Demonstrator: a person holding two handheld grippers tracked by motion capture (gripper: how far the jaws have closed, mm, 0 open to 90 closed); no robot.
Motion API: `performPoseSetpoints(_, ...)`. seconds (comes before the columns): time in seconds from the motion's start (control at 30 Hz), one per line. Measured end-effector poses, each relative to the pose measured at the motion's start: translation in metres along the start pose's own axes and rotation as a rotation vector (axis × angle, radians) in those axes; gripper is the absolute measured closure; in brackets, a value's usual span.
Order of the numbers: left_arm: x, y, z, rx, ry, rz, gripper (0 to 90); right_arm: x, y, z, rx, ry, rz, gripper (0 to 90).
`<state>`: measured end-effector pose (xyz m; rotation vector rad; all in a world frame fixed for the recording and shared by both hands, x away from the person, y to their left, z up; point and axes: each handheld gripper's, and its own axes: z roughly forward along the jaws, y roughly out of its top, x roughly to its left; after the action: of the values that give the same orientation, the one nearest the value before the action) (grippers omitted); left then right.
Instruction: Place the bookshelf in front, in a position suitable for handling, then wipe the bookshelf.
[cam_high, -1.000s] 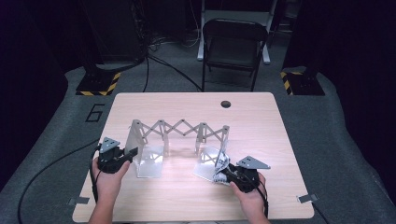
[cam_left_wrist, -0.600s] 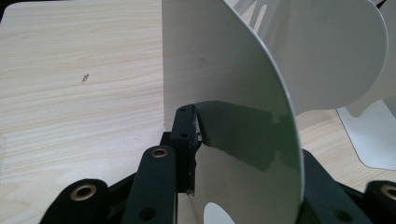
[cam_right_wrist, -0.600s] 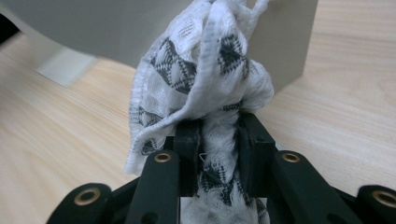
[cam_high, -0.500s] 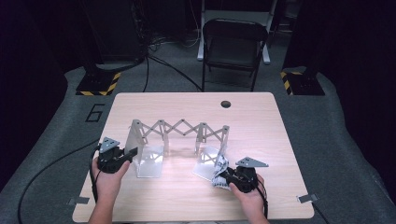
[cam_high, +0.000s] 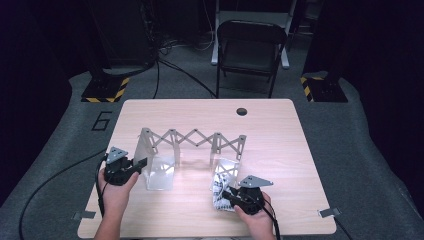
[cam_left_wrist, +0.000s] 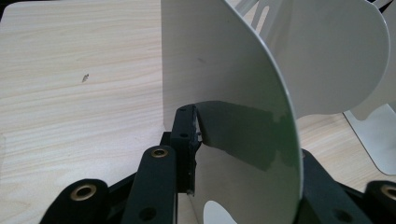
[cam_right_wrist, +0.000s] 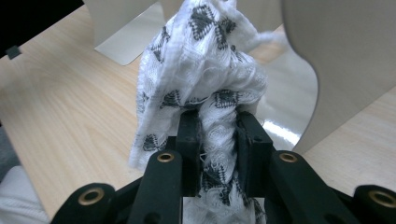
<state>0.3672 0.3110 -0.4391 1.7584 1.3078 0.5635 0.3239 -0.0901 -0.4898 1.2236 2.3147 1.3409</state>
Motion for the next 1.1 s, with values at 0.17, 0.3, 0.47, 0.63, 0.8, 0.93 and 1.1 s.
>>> performPoseSetpoints(0.17,0.0,0.0,0.0,-0.001,-0.001,-0.001,69.8,-0.018,0.002,-0.008,-0.046,-0.045,0.07,74.0)
performPoseSetpoints(0.3,0.001,0.0,0.001,-0.005,-0.009,-0.008,69.7,-0.029,0.002,-0.011,-0.054,-0.068,0.094,74.0)
performPoseSetpoints(0.47,0.003,0.001,0.003,-0.007,-0.027,-0.01,69.8,-0.047,0.002,-0.019,-0.071,-0.127,0.141,74.0)
performPoseSetpoints(0.63,0.003,0.003,0.003,-0.012,-0.029,-0.018,70.6,-0.057,0.003,-0.025,-0.094,-0.168,0.157,74.0)
performPoseSetpoints(0.8,0.001,0.004,0.003,0.002,-0.019,-0.016,72.8,-0.061,0.001,-0.026,-0.096,-0.209,0.137,74.0)
performPoseSetpoints(0.93,-0.002,0.005,0.003,0.003,-0.002,0.005,78.6,-0.067,0.001,-0.028,-0.101,-0.223,0.148,74.0)
performPoseSetpoints(1.1,-0.013,0.005,0.004,0.011,0.017,0.031,82.9,-0.077,0.001,-0.035,-0.115,-0.256,0.168,74.0)
